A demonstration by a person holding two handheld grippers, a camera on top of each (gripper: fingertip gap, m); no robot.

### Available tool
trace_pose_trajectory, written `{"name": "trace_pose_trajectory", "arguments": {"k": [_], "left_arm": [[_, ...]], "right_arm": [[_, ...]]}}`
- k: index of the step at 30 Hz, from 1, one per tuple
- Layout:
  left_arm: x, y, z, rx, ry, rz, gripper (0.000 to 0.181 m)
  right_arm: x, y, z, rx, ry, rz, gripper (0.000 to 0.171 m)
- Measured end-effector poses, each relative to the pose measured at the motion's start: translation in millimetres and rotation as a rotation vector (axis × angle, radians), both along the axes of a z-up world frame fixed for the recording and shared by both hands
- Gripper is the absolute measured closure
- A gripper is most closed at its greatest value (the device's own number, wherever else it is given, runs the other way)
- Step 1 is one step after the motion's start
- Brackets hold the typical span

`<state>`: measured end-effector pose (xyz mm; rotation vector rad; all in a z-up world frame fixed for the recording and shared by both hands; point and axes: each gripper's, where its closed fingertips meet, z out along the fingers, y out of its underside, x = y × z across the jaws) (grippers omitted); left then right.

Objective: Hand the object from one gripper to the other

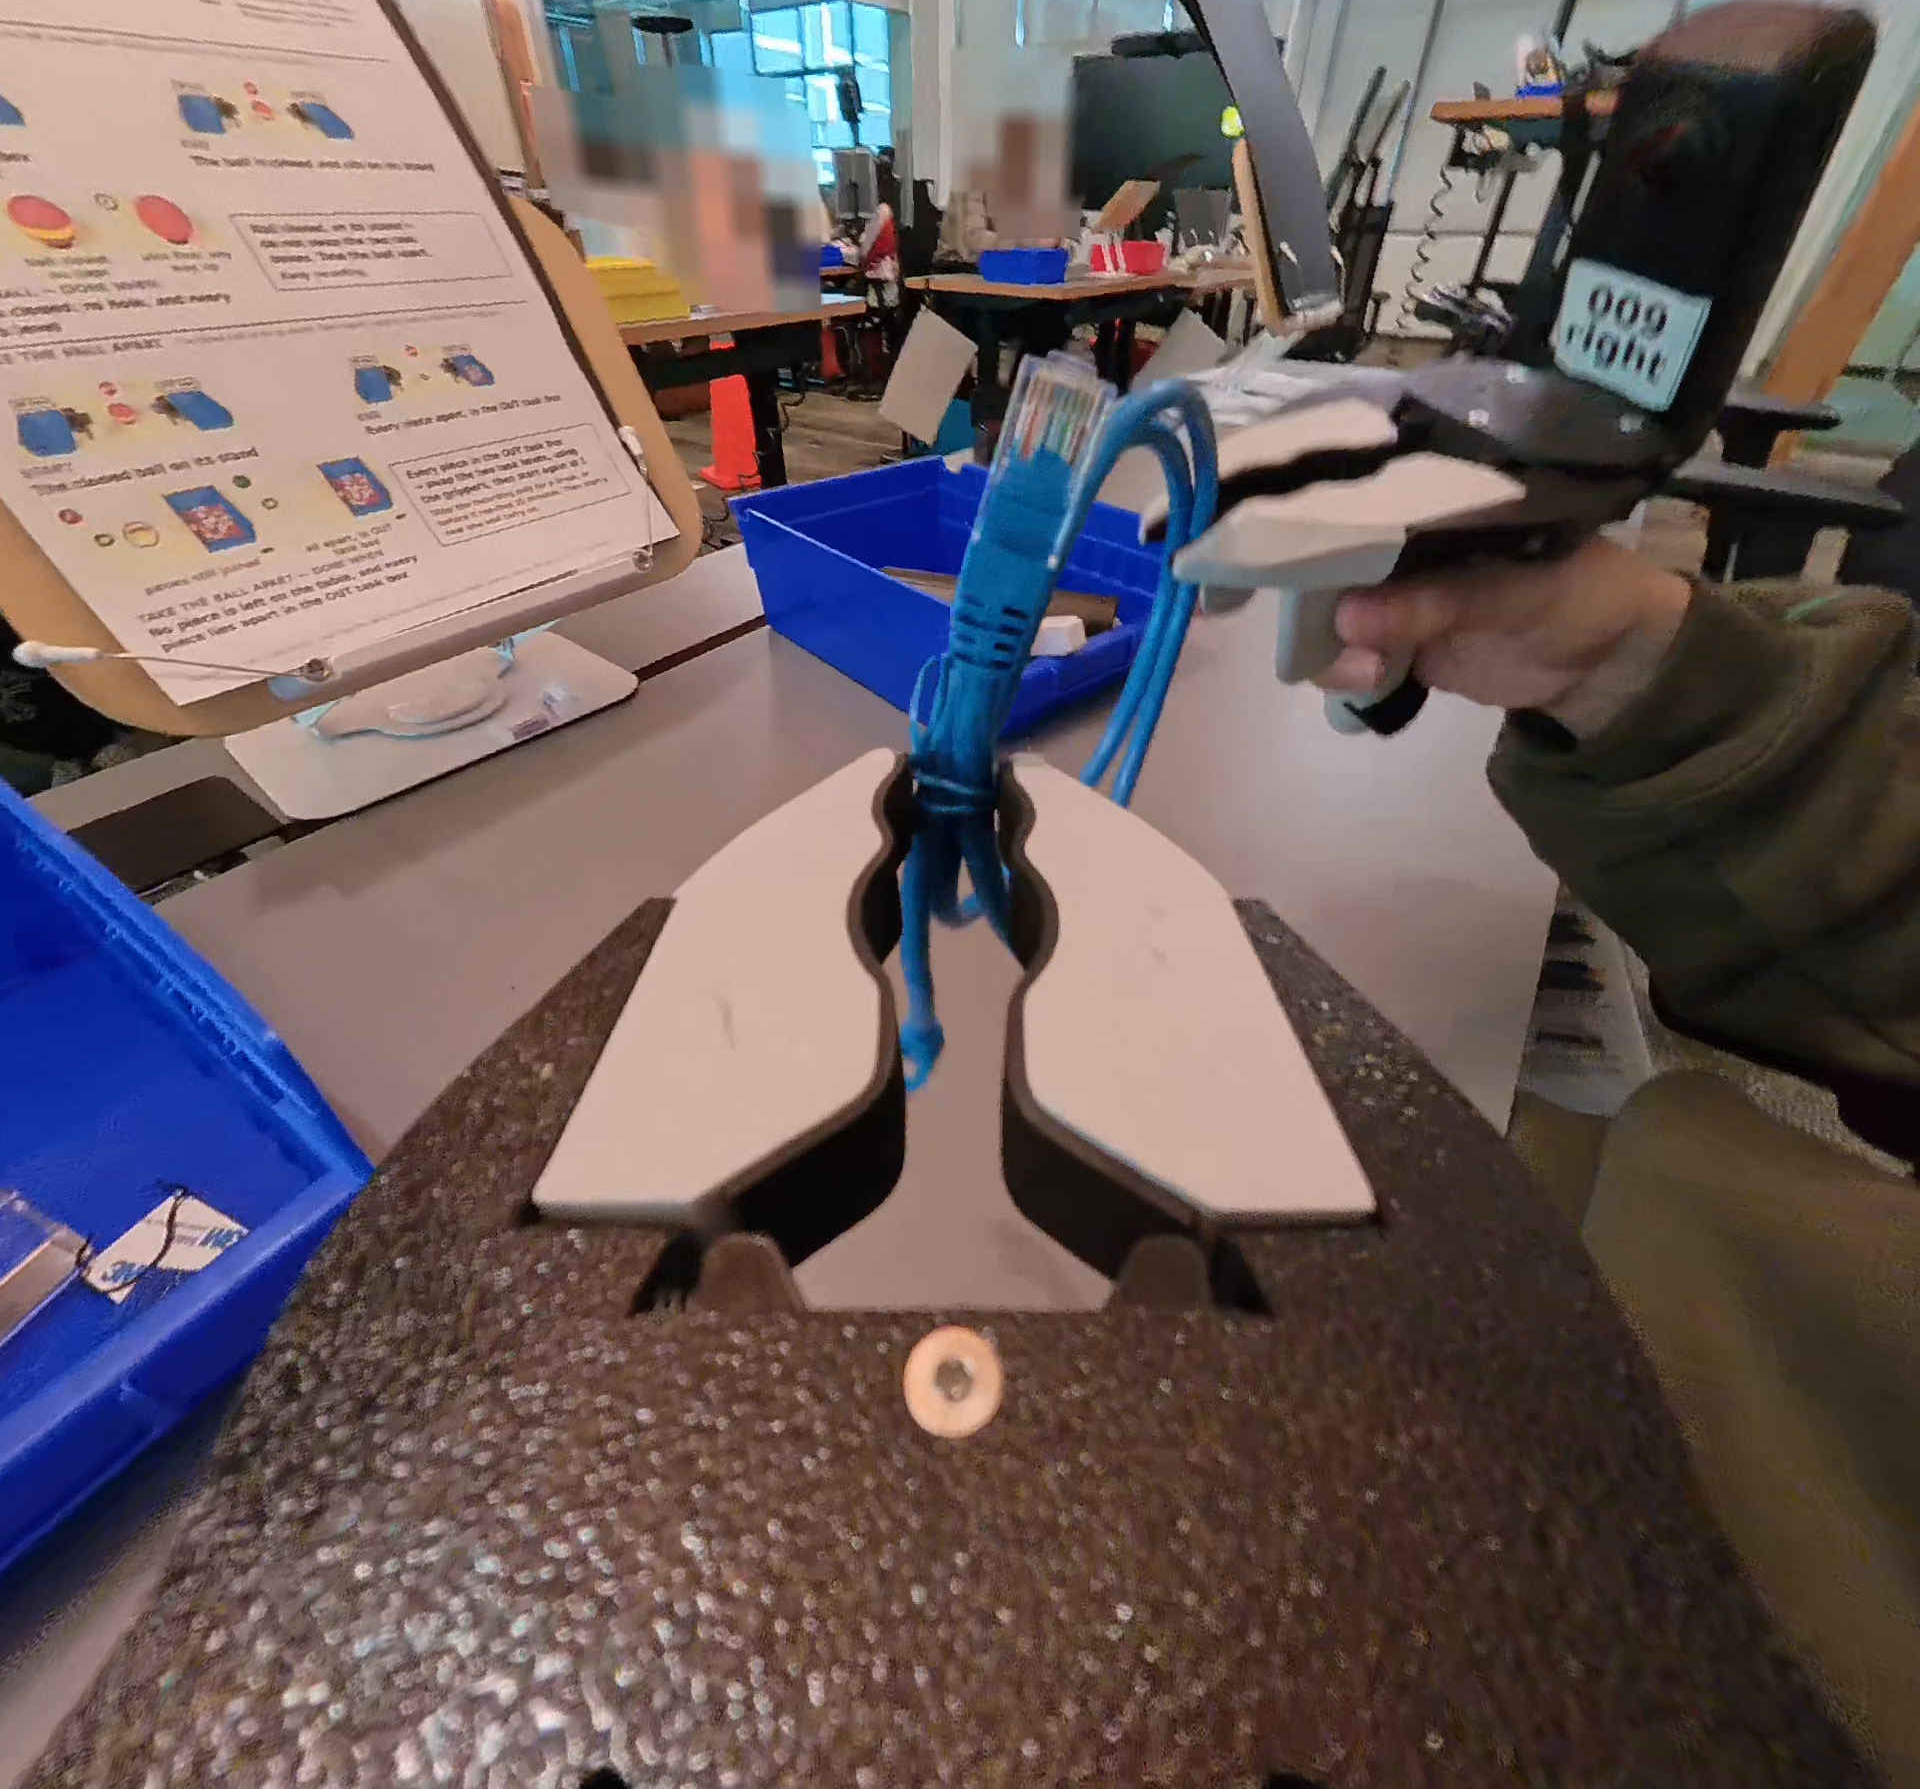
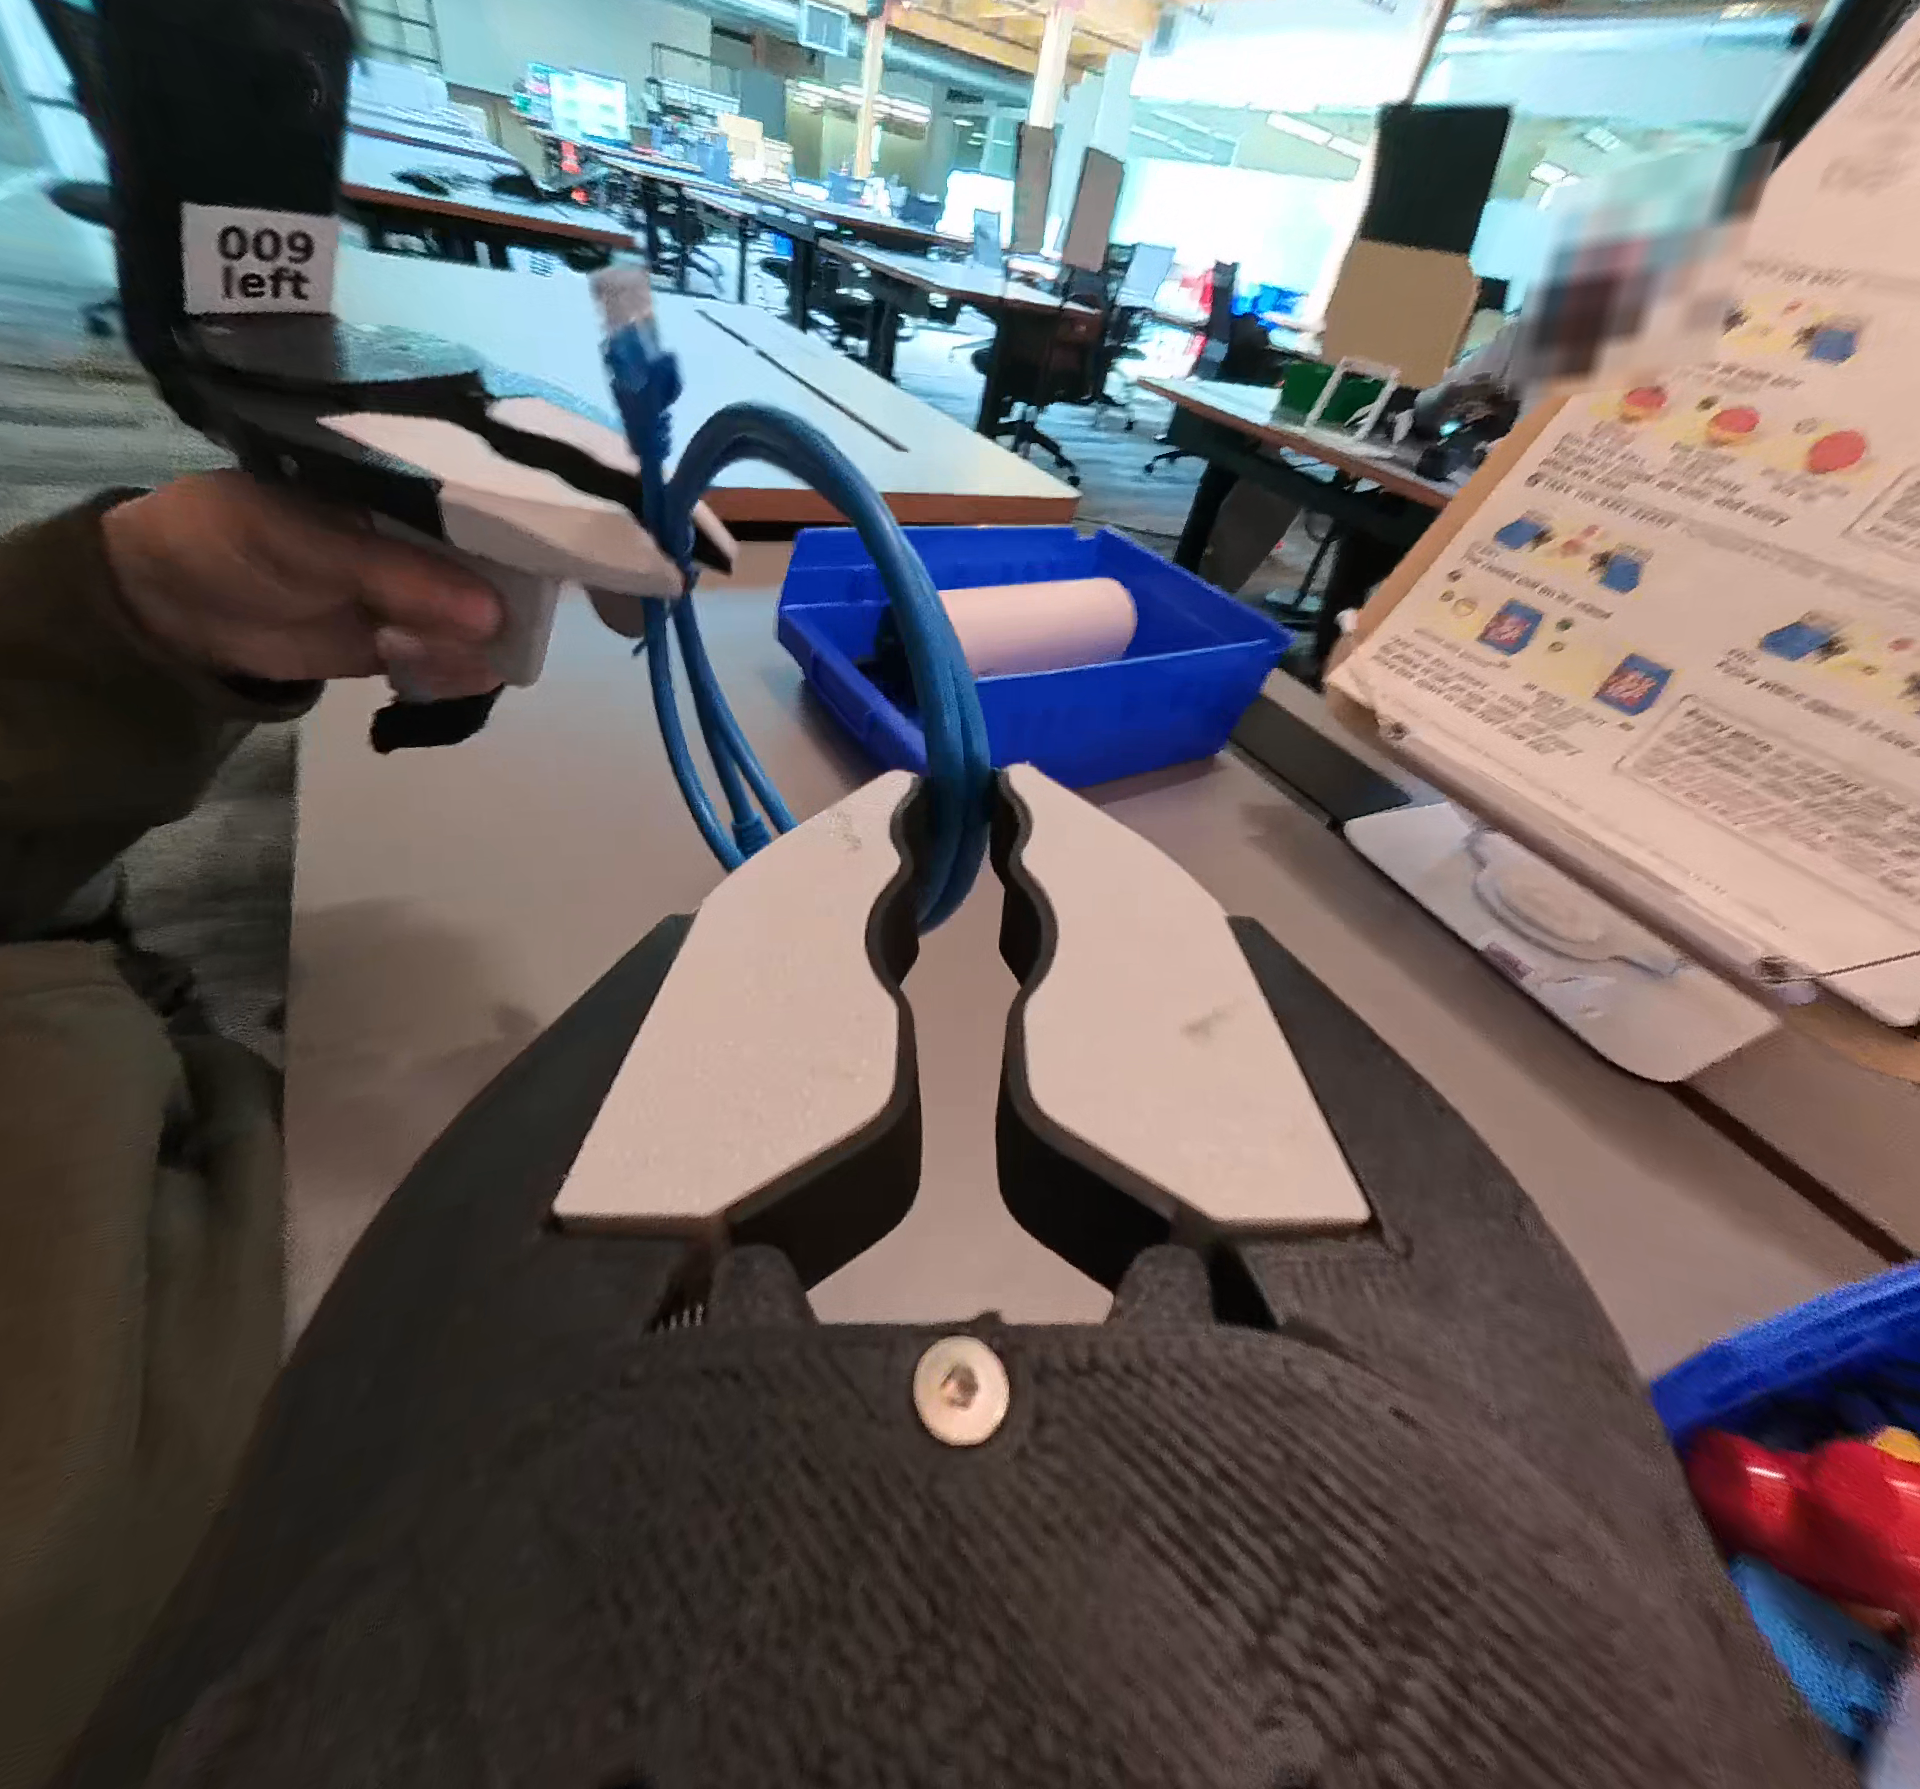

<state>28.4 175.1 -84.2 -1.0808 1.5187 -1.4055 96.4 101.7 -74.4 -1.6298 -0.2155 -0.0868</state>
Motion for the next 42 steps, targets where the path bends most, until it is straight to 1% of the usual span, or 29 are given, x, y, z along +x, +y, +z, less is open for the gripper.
{"name": "trace_pose_trajectory", "arguments": {"k": [1, 2, 4, 5, 6, 8, 11, 13, 14, 17, 19, 20, 21, 24, 26, 28, 29, 32, 33, 35, 37, 39, 42], "left_arm": [[-0.4, -3.1, -2.8, 0.022, 0.01, -0.018, 0.166], [-0.6, -4.4, -4.9, 0.05, 0.016, -0.02, 0.161], [-1.5, -3.1, -4.7, 0.132, 0.013, 0.004, 0.133], [-3.0, -2.1, -2.0, 0.179, 0.005, 0.024, 0.125], [-5.6, -3.7, 2.5, 0.225, -0.009, 0.034, 0.121], [-13.1, -16.9, 13.2, 0.289, -0.042, 0.009, 0.12], [-18.4, -43.0, 23.5, 0.314, -0.075, -0.033, 0.124], [-14.6, -55.2, 13.7, 0.341, -0.032, -0.057, 0.127], [-10.3, -54.9, 6.6, 0.361, -0.005, -0.044, 0.129], [2.9, -33.3, -6.7, 0.421, 0.033, 0.087, 0.135], [4.8, -23.9, -17.0, 0.464, 0.08, 0.113, 0.159], [4.4, -23.2, -21.2, 0.479, 0.099, 0.1, 0.171], [4.1, -25.1, -22.5, 0.475, 0.101, 0.083, 0.176], [5.7, -24.2, -25.7, 0.449, 0.118, 0.068, 0.176], [8.5, -22.0, -24.6, 0.378, 0.101, 0.064, 0.176], [11.6, -20.0, -24.8, 0.266, 0.09, 0.043, 0.176], [14.0, -14.1, -24.7, 0.218, 0.079, 0.062, 0.176], [15.3, 14.1, -14.7, 0.004, 0.018, 0.138, 0.176], [12.6, 24.4, -8.2, -0.078, -0.009, 0.158, 0.176], [4.4, 47.5, 4.7, -0.208, -0.059, 0.226, 0.176], [-6.2, 67.1, 16.9, -0.297, -0.112, 0.295, 0.176], [-16.6, 77.6, 29.6, -0.364, -0.177, 0.336, 0.176], [-23.1, 74.8, 41.0, -0.409, -0.226, 0.342, 0.176]], "right_arm": [[1.6, -2.7, 6.1, 0.015, -0.041, -0.031, 0.16], [3.6, -5.9, 11.8, 0.021, -0.101, -0.073, 0.16], [5.9, -12.5, 20.1, -0.009, -0.269, -0.168, 0.161], [5.2, -15.5, 23.0, -0.033, -0.37, -0.212, 0.161], [4.7, -17.9, 27.0, -0.047, -0.476, -0.263, 0.161], [-0.7, -19.8, 33.9, -0.069, -0.663, -0.342, 0.165], [-21.4, -11.8, 33.3, -0.088, -0.818, -0.348, 0.165], [-36.2, -2.8, 28.6, -0.083, -0.841, -0.311, 0.166], [-44.5, 1.9, 22.9, -0.091, -0.847, -0.266, 0.166], [-56.5, 9.7, 11.1, -0.11, -0.864, -0.202, 0.165], [-58.5, 11.2, 11.4, -0.099, -0.86, -0.197, 0.166], [-59.8, 11.4, 11.8, -0.095, -0.846, -0.189, 0.165], [-60.8, 11.6, 12.4, -0.088, -0.837, -0.184, 0.165], [-58.4, 12.7, 9.3, -0.096, -0.84, -0.188, 0.165], [-55.7, 14.3, 8.6, -0.08, -0.826, -0.194, 0.165], [-53.1, 15.1, 6.2, -0.081, -0.769, -0.183, 0.164], [-50.6, 14.4, 7.2, -0.072, -0.724, -0.185, 0.157], [-34.3, 8.4, 12.4, -0.055, -0.504, -0.206, 0.116], [-25.8, 6.5, 14.1, -0.043, -0.4, -0.215, 0.103], [-10.2, 5.0, 12.7, -0.015, -0.154, -0.205, 0.083], [1.0, 8.5, 4.5, 0.015, 0.095, -0.175, 0.075], [3.8, 20.4, -16.3, 0.004, 0.291, -0.141, 0.072], [-26.8, 50.0, -59.4, -0.096, 0.5, 0.006, 0.072]]}}
